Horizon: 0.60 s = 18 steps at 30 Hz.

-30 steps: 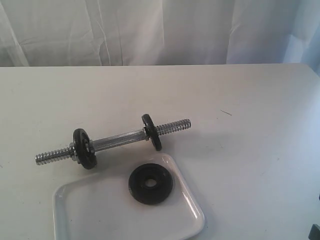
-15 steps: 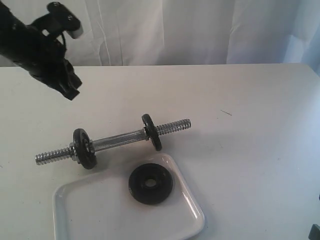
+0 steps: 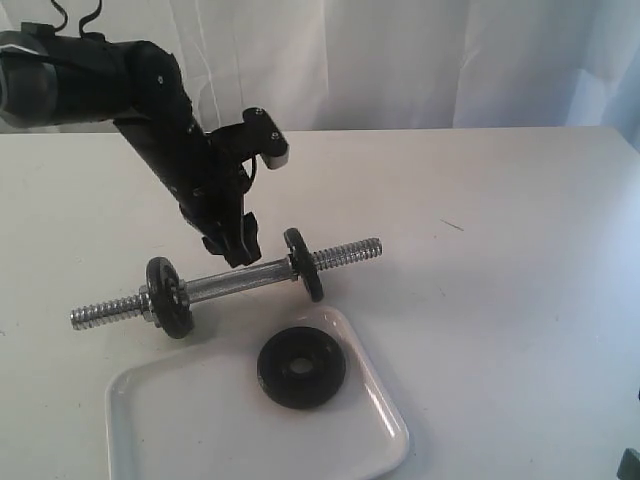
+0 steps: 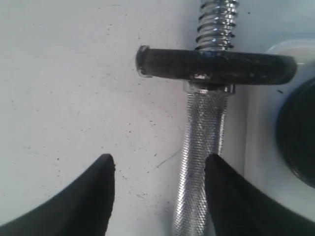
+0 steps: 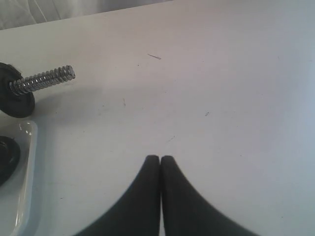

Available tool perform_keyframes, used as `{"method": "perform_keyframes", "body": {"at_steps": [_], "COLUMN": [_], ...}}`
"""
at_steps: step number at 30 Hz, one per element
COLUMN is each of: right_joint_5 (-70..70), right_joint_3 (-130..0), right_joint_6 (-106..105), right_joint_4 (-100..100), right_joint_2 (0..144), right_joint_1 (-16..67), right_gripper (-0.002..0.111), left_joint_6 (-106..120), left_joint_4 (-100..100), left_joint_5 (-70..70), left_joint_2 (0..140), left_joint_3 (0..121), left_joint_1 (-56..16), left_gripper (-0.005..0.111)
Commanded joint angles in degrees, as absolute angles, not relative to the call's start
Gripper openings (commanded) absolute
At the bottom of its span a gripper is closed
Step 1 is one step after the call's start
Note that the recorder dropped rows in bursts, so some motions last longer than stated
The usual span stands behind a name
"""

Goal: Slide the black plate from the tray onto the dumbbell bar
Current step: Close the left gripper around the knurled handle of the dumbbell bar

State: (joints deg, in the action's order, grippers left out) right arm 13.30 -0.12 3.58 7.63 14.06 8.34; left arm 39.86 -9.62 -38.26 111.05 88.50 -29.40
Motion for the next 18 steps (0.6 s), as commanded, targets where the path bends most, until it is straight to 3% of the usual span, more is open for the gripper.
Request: {"method": "perform_keyframes", "body": {"at_steps": [1,18], "right_joint_5": [12.73,12.73], "right_joint_3": [0.0,0.0], "right_joint_6": [3.67,3.67], "right_joint_4": [7.43,7.43], "right_joint_2": [13.82,13.82], "right_joint_1": [7.95,7.95], "right_gripper": [0.0,0.0], "left_joint_6": [38.97,37.29], "left_joint_4": [-11.29,-8.99], "left_joint_5": [-44.75,-42.87], "left_joint_2": [110.71,120.03], "left_joint_3": [89.77,94.8], "left_joint_1": [-30.96,-31.56], "left_gripper": [0.059,0.059]}}
